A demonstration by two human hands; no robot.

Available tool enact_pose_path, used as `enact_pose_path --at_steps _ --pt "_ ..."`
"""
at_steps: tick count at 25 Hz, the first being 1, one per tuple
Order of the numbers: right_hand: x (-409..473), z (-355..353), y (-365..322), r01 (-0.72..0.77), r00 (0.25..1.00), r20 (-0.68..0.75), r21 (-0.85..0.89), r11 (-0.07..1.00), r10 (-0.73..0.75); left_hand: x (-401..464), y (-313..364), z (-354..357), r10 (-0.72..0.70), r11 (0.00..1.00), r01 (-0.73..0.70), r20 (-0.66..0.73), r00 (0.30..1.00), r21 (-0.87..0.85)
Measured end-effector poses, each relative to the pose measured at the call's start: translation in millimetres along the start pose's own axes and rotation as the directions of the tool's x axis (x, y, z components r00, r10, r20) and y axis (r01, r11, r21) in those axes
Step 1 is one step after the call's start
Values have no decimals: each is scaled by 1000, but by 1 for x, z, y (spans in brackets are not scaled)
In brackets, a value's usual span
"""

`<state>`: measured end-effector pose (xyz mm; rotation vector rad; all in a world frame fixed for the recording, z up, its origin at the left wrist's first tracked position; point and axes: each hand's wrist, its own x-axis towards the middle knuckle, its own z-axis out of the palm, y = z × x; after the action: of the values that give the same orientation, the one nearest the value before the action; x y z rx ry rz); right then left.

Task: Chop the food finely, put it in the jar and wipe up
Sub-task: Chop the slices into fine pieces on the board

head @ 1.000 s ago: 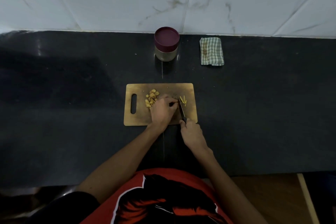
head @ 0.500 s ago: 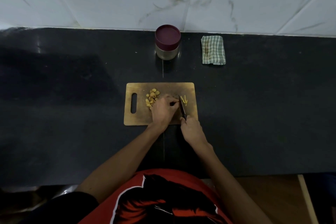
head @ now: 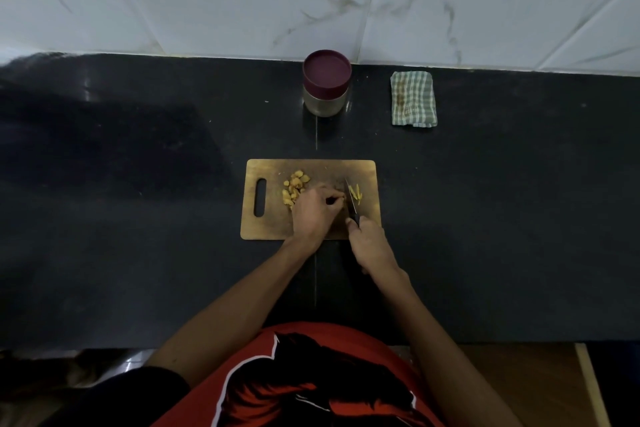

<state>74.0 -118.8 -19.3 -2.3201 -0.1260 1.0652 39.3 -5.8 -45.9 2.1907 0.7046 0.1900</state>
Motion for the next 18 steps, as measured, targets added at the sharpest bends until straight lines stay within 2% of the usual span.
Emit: enact_pose_path --at_steps 13,18 --pt "2 6 -4 1 997 -77 -105 994 -10 3 -3 2 0 1000 0 17 1000 19" --pt "-5 13 0 13 997 -77 -80 997 -19 1 -3 6 -1 1000 1 3 1000 24"
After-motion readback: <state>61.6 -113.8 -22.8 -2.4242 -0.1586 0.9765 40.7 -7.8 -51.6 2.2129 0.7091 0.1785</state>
